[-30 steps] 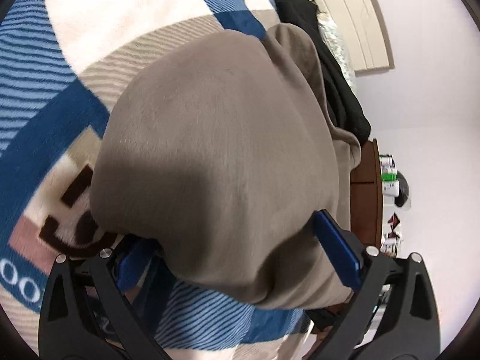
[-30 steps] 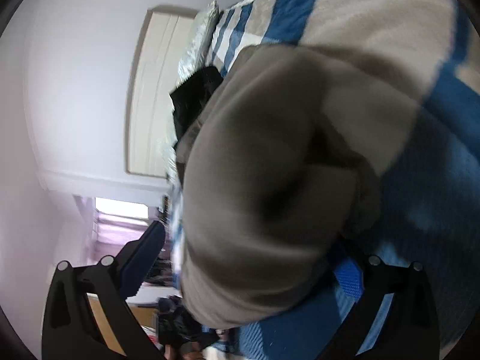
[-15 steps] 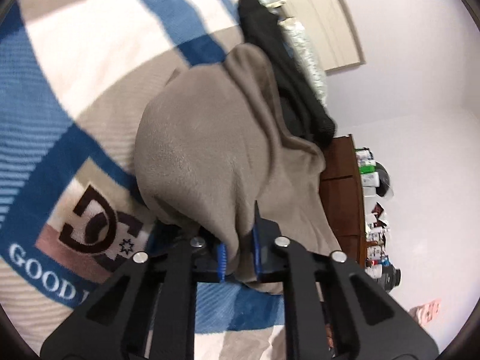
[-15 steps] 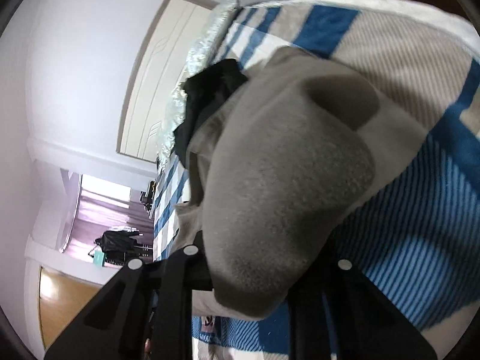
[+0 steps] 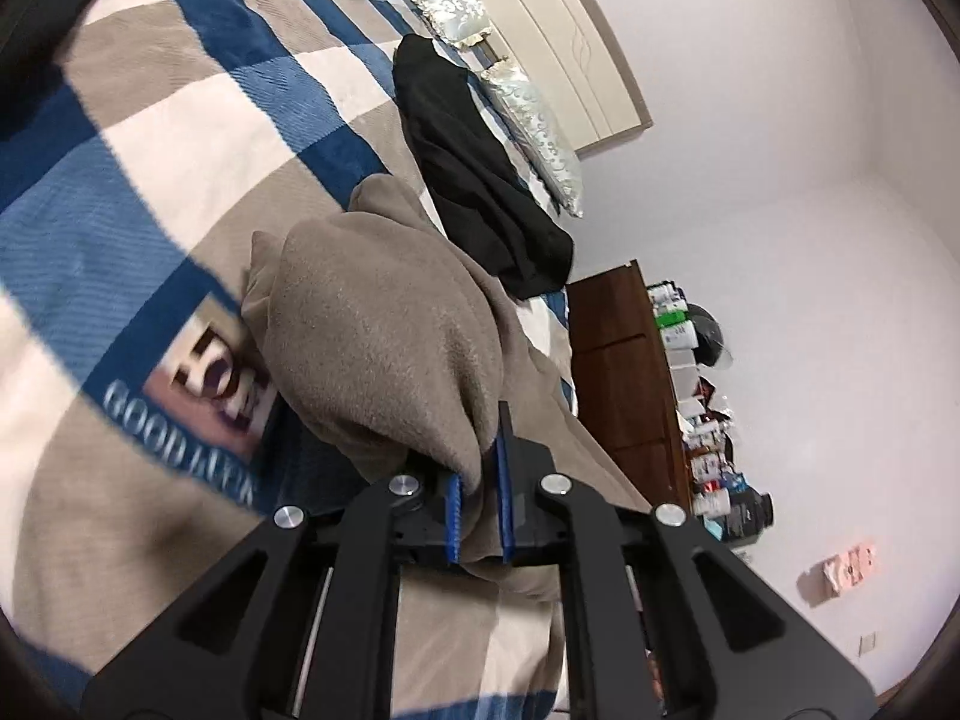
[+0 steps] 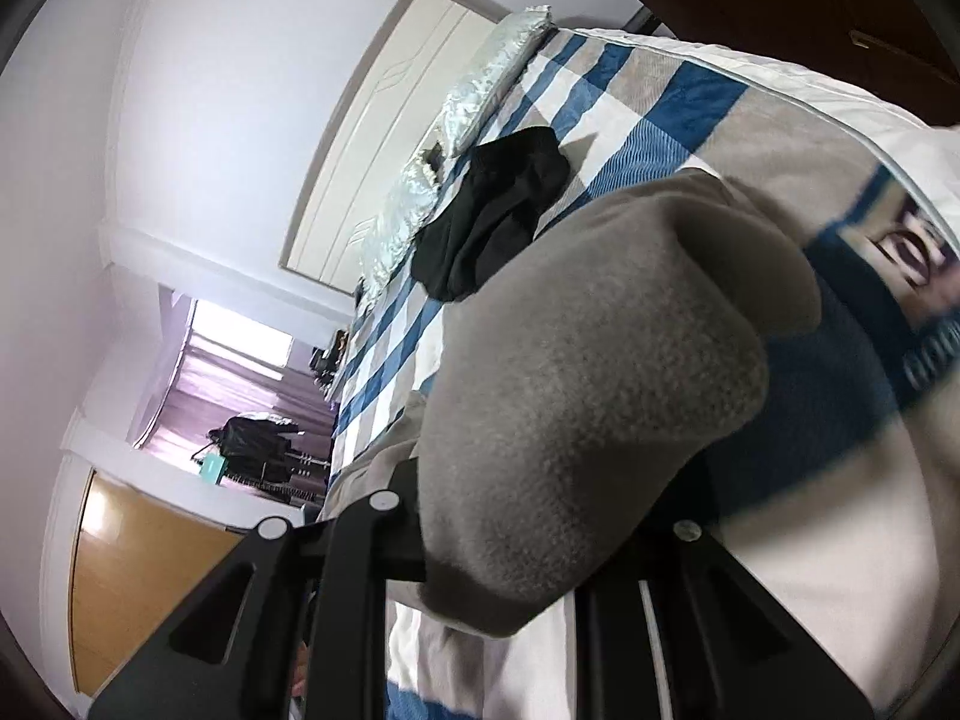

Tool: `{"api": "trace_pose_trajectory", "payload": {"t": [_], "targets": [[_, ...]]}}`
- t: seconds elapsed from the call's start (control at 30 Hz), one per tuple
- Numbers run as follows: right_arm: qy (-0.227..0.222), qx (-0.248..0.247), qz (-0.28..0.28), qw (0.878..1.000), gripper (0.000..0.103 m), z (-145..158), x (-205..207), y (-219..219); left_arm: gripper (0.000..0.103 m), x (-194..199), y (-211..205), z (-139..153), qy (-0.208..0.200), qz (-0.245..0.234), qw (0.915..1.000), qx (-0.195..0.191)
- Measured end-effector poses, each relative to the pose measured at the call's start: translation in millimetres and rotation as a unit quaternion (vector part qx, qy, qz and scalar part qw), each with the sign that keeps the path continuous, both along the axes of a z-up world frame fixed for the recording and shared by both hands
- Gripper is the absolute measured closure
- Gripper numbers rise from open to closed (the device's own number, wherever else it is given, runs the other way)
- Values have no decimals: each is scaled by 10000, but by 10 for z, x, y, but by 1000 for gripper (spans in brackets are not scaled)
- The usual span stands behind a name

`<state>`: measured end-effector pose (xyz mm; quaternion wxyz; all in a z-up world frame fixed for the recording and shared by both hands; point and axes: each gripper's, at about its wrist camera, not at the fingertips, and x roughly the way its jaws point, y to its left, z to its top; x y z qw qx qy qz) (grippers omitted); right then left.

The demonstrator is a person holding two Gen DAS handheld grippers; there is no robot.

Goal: Fold large clothes
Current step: 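Lift the jacket end with both tools and fold it over the rest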

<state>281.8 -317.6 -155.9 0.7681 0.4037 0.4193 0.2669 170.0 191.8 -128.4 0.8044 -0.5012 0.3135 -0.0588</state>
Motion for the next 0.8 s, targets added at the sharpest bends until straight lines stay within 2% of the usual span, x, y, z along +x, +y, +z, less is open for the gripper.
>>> {"api": "trace_pose_trajectory", "payload": {"t": [0.13,0.27,0.3,0.4,0.47,0.6,0.63,0.7,0.73,0.77,0.8], "targets": [[258,113,-54,9996,83,-187,-730,-239,95,-457,-131,-118,155,-194,9997,9],[756,304,-283,9963,82,-725,-1161,-488,94,-830,-306,-487,523,-448,9974,196],[883,333,-360,9949,82,-866,-1243,-529,94,-905,-319,-612,641,-448,9968,146],[973,282,-439,9939,82,-1131,-1361,-561,93,-1013,-339,-888,903,-491,9943,292],[1038,290,-467,9931,81,-1261,-1330,-550,92,-1047,-309,-1037,1028,-490,9933,190],[1324,415,-450,9893,77,-1445,-1307,-563,86,-984,-309,-1178,1143,-686,9898,508],[1372,370,-409,9890,73,-1452,-1301,-562,85,-966,-311,-1175,1140,-728,9890,593],[1363,44,-230,9904,53,-1309,-1300,-553,79,-979,-325,-1108,1035,-857,9882,736],[1349,-107,-38,9908,33,-1205,-1317,-535,77,-1005,-330,-1036,951,-928,9872,884],[1244,-217,161,9919,22,-1067,-1350,-513,61,-1021,-365,-955,889,-1001,9857,1025],[1101,-349,341,9927,21,-934,-1383,-497,41,-1051,-393,-873,793,-1099,9838,1174]]}}
